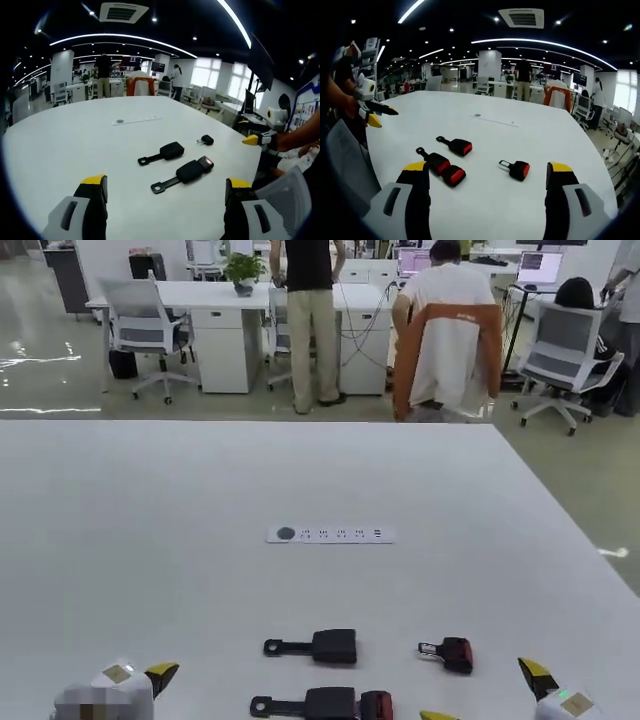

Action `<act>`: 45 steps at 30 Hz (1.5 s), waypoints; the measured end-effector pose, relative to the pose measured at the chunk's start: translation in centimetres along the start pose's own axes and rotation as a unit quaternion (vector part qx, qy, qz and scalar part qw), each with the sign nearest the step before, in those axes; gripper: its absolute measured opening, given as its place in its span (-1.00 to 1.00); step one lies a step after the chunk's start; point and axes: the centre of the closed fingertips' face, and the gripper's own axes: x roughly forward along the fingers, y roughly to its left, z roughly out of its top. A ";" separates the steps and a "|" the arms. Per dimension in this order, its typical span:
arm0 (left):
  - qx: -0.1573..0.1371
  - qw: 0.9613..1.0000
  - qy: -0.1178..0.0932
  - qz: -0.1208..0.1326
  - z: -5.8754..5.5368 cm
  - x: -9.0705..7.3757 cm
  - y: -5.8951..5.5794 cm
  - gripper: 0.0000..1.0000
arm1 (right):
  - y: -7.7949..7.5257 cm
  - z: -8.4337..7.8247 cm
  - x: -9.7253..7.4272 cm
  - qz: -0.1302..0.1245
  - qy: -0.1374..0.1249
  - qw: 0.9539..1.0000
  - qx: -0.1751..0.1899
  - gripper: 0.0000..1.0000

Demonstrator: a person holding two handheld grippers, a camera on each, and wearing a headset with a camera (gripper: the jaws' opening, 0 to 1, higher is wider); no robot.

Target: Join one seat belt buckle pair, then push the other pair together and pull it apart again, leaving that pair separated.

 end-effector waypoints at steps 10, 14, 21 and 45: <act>0.006 1.000 -0.002 0.001 -0.8 -1.0 0.8 1.00 | 0.2 -0.7 -1.0 -0.010 0.000 1.000 0.006 0.95; 0.004 1.000 -0.008 0.004 -0.4 -1.1 1.2 1.00 | 0.2 -0.6 -1.0 -0.011 -0.003 1.000 0.006 0.95; 0.008 1.000 -0.013 0.004 0.3 -1.1 0.8 1.00 | 0.3 -0.7 -1.0 -0.009 -0.003 1.000 0.006 0.95; 0.017 1.000 -0.012 0.003 1.0 -1.1 0.7 1.00 | 0.8 -0.3 -0.6 0.000 0.003 1.000 0.000 0.96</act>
